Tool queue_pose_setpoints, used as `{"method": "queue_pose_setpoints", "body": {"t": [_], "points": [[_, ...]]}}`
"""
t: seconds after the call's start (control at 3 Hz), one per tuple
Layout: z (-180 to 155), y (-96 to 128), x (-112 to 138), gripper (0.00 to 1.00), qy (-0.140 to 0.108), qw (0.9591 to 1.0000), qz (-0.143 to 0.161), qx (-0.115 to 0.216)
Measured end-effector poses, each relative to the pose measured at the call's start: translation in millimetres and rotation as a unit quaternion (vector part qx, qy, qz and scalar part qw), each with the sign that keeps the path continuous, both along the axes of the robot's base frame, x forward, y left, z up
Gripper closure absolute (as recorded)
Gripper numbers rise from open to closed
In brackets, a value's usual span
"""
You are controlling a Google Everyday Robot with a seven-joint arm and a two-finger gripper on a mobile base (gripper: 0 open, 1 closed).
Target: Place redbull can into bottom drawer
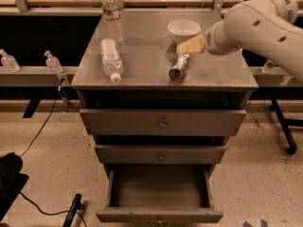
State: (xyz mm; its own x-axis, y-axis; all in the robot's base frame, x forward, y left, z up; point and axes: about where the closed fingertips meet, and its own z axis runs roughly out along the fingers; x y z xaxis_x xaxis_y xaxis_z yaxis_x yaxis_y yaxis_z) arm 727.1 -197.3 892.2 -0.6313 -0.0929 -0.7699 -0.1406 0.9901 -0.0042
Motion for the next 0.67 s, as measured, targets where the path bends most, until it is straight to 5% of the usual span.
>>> {"method": "queue_pose_setpoints", "body": {"t": [0.67], "points": [[-59.4,43.0,8.4,0.43,0.112,0.9926,-0.017,0.044]]}}
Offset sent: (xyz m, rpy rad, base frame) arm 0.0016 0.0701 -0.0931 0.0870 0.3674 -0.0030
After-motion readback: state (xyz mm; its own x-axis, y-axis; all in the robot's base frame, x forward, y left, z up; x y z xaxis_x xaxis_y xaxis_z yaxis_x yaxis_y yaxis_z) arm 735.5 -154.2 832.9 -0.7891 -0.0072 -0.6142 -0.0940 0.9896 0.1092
